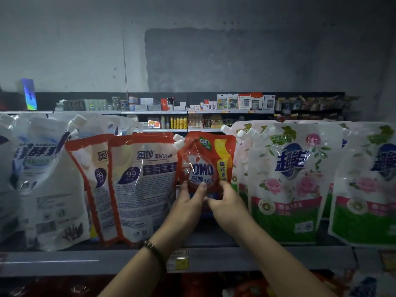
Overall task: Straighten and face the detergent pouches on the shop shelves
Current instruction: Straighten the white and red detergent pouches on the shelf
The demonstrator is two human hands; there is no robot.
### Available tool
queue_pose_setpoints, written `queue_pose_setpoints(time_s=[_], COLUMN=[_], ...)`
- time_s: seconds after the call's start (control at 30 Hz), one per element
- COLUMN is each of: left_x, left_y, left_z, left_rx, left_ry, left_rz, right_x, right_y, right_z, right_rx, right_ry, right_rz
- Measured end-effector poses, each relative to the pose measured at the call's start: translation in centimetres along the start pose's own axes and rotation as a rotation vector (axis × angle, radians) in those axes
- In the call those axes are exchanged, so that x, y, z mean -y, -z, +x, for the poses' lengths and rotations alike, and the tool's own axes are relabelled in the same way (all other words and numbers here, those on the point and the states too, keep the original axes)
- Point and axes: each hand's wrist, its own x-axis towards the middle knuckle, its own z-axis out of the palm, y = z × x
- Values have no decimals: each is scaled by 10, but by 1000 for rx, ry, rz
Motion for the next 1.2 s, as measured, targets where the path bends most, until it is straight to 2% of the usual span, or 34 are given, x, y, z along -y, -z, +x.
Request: queue_pose_setpoints(time_s=[0.27,0.37,0.63,0.77,0.93,1.03,1.1,1.2], left_x=[-14,-19,-44,-61,-57,-50,-44,-33], left_y=[8,14,40,55,82,91,94,95], left_z=[-16,-25,-53,-66,-76,-82,-84,-83], left_rx=[21,26,-40,-152,-511,-706,-727,-663], left_ry=[-3,21,-63,-210,-509,-546,-507,-471], left_rz=[36,-17,-73,-63,231,317,297,261], right_x=[3,6,20,33,47,50,50,50], right_y=[3,0,-12,-14,-24,-33,-38,-43], right_z=[-1,-5,-12,-17,-24,-26,-27,-30], right_rx=[-27,-38,77,130,179,206,226,237], right_ry=[19,57,122,157,198,198,206,246], right_rz=[-46,-64,89,157,166,161,165,158])
